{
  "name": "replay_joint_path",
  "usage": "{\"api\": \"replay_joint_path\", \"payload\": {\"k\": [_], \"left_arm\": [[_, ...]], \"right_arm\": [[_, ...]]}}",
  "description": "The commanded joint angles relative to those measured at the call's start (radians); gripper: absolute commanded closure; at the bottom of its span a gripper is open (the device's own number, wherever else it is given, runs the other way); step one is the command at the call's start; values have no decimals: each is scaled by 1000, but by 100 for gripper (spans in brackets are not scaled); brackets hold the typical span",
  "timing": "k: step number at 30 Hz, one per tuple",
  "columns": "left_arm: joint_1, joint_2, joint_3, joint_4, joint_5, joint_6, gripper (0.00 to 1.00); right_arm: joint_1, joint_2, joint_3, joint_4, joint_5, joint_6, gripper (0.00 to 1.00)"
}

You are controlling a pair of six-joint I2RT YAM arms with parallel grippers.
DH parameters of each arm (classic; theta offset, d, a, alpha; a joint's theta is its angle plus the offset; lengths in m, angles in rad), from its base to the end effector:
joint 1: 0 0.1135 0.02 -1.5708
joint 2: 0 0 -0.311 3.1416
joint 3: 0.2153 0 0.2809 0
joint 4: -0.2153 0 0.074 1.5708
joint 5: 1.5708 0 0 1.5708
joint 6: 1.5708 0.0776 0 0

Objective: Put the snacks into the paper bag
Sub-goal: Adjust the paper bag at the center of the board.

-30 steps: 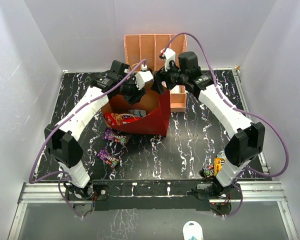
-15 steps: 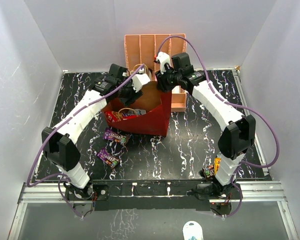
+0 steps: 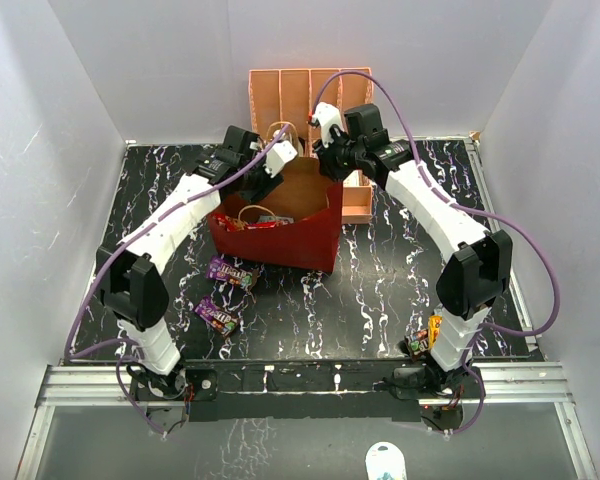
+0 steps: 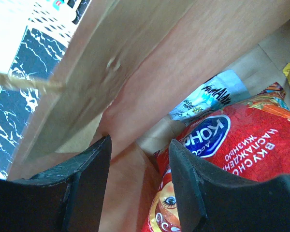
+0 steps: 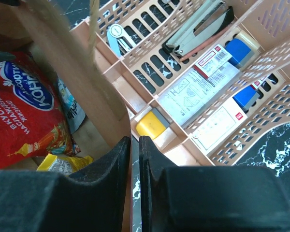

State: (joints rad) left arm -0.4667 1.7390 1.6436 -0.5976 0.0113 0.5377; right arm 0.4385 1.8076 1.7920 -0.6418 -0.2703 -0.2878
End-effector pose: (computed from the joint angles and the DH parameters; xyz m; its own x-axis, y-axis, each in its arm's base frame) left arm 0.4172 -0.2112 0.3569 -0.2556 0.7022 -0.6645 0.6853 0.6164 0.3878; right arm 0.4313 0.2251 0.3806 -0.3600 -0.4710 -0.8053 -0.7329 0.6769 -0.0682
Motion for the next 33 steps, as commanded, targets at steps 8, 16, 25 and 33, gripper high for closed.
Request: {"api": "replay_joint_path", "payload": {"k": [8,16,25,33], "left_arm": [[3,-44,54,-28,67,-71,49],[3,-136,31,-74,187,-71,48],[3,-190,62,-137,247,-70,47],[3,-246,59,-192,280,-63,46]], "right_arm": [[-25,-44,79,-19,59,-22,81],[-24,-41,115,-80,-32,4,61],[-24,-27,153,-130,-93,11,46],[-24,-10,165,-153,-92,3,45]]}}
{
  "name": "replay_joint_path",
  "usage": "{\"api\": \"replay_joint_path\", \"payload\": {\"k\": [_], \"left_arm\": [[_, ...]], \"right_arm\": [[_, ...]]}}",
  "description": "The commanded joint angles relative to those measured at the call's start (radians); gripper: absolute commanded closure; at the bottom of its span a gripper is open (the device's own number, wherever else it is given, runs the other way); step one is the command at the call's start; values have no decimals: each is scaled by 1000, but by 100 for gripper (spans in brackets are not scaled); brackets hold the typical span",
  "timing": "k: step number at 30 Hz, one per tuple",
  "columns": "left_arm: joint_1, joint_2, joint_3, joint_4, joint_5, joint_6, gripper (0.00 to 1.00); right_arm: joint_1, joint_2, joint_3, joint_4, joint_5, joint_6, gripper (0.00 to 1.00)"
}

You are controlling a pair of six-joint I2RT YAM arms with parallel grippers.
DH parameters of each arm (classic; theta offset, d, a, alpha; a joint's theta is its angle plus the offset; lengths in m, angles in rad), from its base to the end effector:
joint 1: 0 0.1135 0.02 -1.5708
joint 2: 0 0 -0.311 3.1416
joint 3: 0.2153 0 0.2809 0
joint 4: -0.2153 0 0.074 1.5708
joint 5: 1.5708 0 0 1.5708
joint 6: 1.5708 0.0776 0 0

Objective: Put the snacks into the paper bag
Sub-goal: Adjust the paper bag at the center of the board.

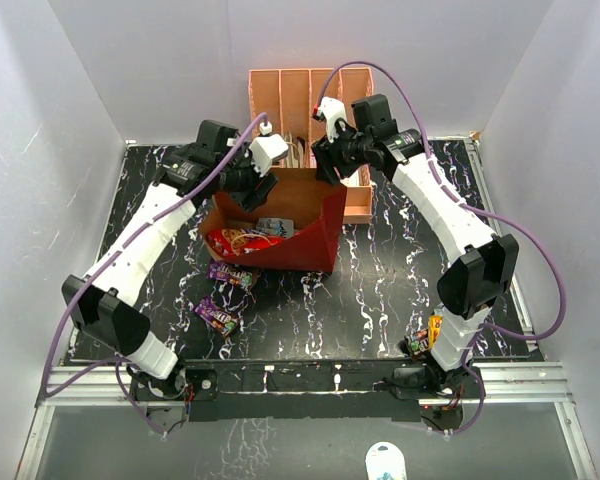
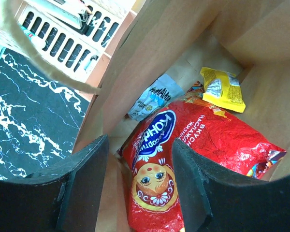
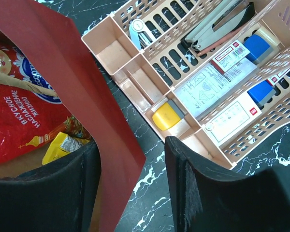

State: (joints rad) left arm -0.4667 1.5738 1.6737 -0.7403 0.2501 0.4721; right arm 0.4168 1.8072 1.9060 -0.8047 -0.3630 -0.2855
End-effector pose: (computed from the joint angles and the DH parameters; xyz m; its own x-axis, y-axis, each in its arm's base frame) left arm 0.3554 -0.2006 0.4224 -0.1964 0.5923 -0.7814 0.7888 0.5688 0.2329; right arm 0.4200 0.2161 0.4076 -0.3930 -0.4619 -0.7951 -0.7673 0.6413 0.0067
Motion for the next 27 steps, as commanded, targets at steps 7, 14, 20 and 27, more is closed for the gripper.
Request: {"api": "replay_joint_path", "payload": {"k": [7,14,20,27], "left_arm": [[3,-126,17,-106,30,23,46],[39,-201,29,-118,66,-10,46],[165,-316,0,-111,159,-41,45],[219,-400,-11,-156,181,-46,45]], "right_arm": [[-36,35,65,13,63,-19,53],[-106,74,84,13,11,-5,56],[-113,84,75,18,-7,4,57],[-113,93,71,22,-16,10,59]]}}
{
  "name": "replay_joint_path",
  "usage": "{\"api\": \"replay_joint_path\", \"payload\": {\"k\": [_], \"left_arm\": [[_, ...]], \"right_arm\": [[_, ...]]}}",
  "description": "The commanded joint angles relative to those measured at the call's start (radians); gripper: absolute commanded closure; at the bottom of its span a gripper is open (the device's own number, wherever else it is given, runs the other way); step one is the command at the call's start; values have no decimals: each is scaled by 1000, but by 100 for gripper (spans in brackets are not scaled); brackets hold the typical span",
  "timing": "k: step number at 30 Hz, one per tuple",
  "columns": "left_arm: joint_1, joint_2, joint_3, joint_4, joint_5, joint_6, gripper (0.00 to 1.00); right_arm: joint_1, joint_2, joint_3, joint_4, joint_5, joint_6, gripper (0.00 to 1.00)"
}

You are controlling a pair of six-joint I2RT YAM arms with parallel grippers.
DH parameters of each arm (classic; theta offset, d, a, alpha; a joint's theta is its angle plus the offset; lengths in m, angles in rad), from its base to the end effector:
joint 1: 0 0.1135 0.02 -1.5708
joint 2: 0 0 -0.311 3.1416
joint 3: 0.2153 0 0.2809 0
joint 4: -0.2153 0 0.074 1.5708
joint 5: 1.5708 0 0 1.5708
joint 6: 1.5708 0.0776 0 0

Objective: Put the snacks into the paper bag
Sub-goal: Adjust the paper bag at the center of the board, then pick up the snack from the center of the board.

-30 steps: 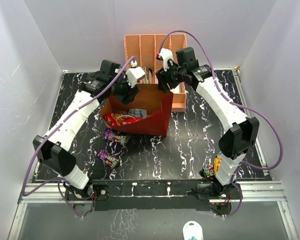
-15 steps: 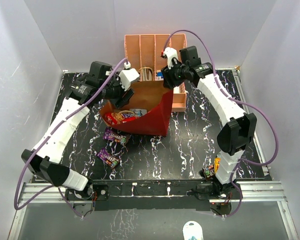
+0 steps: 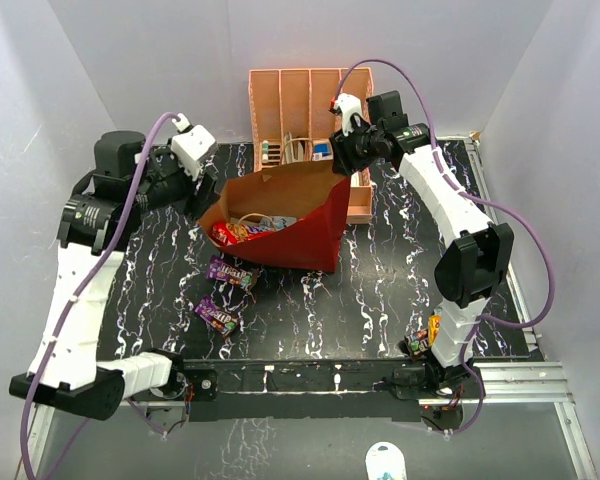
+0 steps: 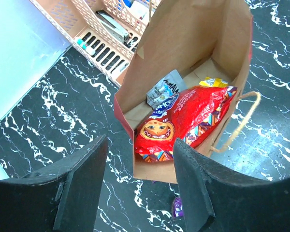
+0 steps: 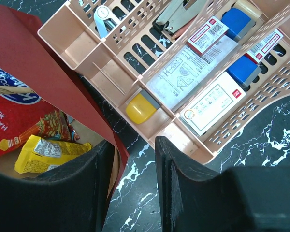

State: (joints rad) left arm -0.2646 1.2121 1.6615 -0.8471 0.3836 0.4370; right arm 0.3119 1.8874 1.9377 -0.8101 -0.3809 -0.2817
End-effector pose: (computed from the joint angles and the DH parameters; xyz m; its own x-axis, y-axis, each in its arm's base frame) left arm 0.2496 -0.0977 0.5214 -0.0951 0.4324 -0.8967 0.6797 0.6863 0.2589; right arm 0.4611 0.1790 0.3822 -0.4792 -0.4256 -0.7676 -0.7023 0.7105 0.0444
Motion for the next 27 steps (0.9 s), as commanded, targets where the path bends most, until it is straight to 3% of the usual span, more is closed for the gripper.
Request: {"api": "replay_joint_path", "payload": {"k": [1,5,13,17,27], "left_arm": [[18,-50,8,-74,43,7,45],[20,-95,-5,-198,18,69,44],[19,-184,-251,-393,-26,146,44],[21,-216,-418,-380,-65,184,44],[46,-174,-803,-143,-124,286,44]], "right_arm": [[-10,14,40,29,2,7,59],[-11,13,41,33,-11,14,59],[-10,1,25,35,-58,36,59],[-10,-26,-7,52,-78,42,59],[-10,-38,-32,55,-76,44,60]]}}
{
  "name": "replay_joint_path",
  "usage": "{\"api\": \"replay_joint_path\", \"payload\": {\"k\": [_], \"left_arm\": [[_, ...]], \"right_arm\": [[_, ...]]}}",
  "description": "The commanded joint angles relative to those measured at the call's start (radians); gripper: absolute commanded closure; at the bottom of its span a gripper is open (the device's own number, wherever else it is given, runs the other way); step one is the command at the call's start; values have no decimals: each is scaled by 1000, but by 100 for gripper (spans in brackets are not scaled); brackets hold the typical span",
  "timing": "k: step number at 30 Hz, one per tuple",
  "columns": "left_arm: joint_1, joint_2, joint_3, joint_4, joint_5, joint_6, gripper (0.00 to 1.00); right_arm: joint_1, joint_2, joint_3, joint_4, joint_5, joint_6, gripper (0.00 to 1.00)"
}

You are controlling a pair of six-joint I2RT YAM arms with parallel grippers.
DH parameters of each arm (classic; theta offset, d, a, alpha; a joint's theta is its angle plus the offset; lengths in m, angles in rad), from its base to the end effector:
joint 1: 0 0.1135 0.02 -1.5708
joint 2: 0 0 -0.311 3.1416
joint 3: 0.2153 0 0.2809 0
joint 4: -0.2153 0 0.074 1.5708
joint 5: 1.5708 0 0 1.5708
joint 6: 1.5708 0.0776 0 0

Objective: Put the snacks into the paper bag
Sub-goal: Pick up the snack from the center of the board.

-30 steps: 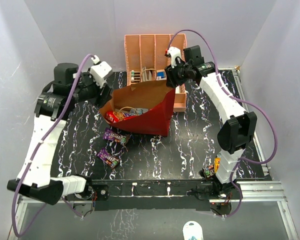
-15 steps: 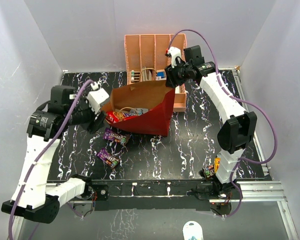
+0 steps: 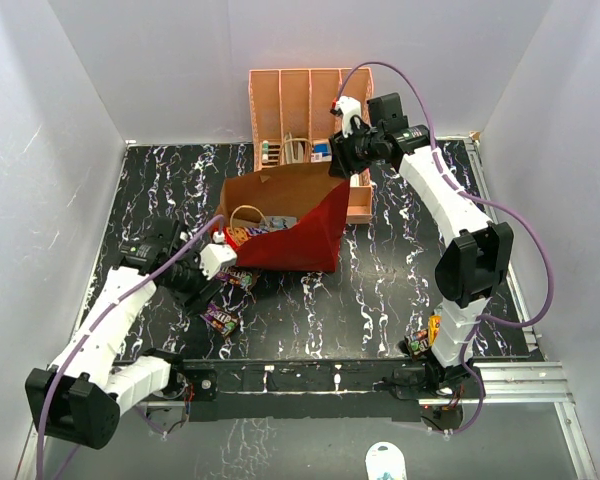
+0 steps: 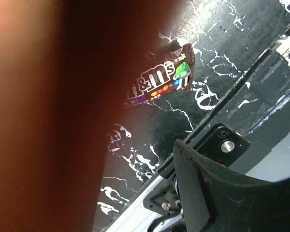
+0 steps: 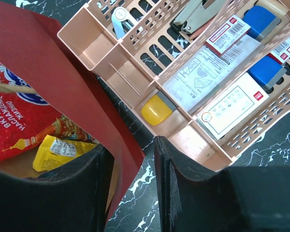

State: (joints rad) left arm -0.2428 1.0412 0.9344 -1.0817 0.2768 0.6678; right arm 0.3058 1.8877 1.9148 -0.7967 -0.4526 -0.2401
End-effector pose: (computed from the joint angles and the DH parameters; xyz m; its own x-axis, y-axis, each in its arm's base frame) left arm 0.1867 -0.0681 0.2744 -0.5026 0.7382 -0.4499 0.8170 0.5758 0.0319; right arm 0.4598 0.1807 0.3764 -0.5089 -0.3849 -0.7699 -0.7117 0.6913 0.1248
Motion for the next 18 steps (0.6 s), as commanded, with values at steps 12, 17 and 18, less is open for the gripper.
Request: {"api": "replay_joint_path", "payload": {"k": [12,17,18], "left_arm": [[175,-136,-135,206,191,158,46],[175,-167,-8,156,311,133,44],[175,-161,16,142,346,130,44]], "right_arm": [[-4,-27,2,42,-7,5,61],[-4,-8,4,40,-22,7,62],[-4,-5,4,40,-24,8,62]]}}
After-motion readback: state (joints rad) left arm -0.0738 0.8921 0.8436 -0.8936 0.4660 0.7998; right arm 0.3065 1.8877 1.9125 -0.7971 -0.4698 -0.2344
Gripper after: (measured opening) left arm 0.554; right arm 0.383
